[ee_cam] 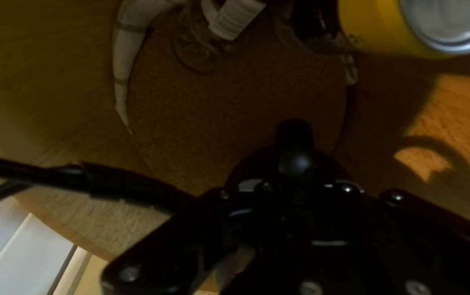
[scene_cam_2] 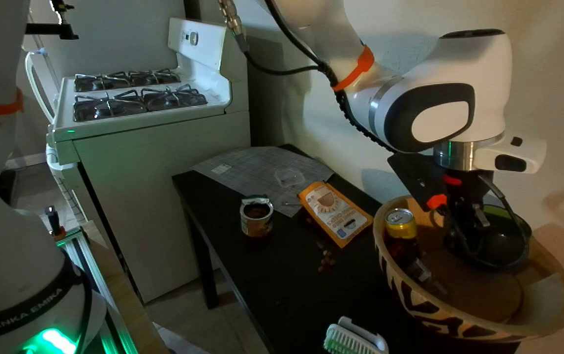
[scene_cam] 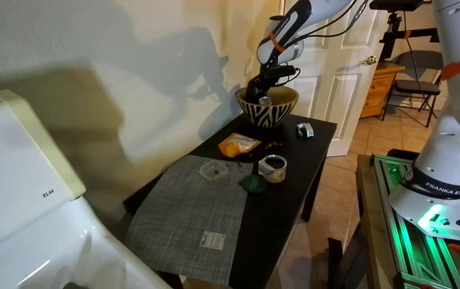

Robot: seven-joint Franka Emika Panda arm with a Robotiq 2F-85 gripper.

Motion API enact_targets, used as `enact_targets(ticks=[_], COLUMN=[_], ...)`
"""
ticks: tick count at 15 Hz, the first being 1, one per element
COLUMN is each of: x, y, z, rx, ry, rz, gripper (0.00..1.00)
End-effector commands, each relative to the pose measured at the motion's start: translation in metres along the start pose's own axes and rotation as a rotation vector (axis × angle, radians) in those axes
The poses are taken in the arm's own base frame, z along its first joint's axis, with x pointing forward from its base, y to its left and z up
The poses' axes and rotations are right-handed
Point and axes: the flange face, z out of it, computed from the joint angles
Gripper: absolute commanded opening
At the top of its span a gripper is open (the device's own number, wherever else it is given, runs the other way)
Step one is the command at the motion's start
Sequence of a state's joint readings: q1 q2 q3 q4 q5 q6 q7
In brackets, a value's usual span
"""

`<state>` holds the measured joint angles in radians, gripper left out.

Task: Put the black cup into the bowl

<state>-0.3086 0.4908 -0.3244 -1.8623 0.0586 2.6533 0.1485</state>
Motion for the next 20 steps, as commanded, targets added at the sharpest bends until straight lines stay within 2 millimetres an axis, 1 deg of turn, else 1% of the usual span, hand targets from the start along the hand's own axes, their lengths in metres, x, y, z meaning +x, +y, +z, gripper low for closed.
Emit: enact_targets(ticks=[1,4,6,7,8,9,13,14,15,16,17,18,20], x=[-0.013,-0.041,-0.067,-0.08,-0.088,-0.093,-0.112,-0.121,-0.135,-0.147,-0.112,-0.118,-0.117], y=[0.01,0.012,0.017,0.019,0.023,0.026,0.042,0.044,0.047,0.046,0.043,0.046,0.047], z=[-0.01,-0.023,-0.039,-0.054,-0.067,-0.082,-0.152,-0.166,-0.175,-0.172,-0.165,-0.171,-0.174], rx=[-0.055,-0.043,-0.013,0.015,0.038,0.078,0.191,0.229,0.273,0.317,0.232,0.248,0.246], ry=[-0.025,-0.053,-0.062,-0.058,-0.048,-0.021,0.118,0.129,0.126,0.112,0.12,0.126,0.132], rz=[-0.057,-0.12,-0.155,-0.178,-0.203,-0.233,-0.342,-0.382,-0.425,-0.456,-0.399,-0.41,-0.407], gripper=[0.47,0.68,0.82,0.9,0.97,1.0,1.0,1.0,1.0,1.0,1.0,1.0,1.0])
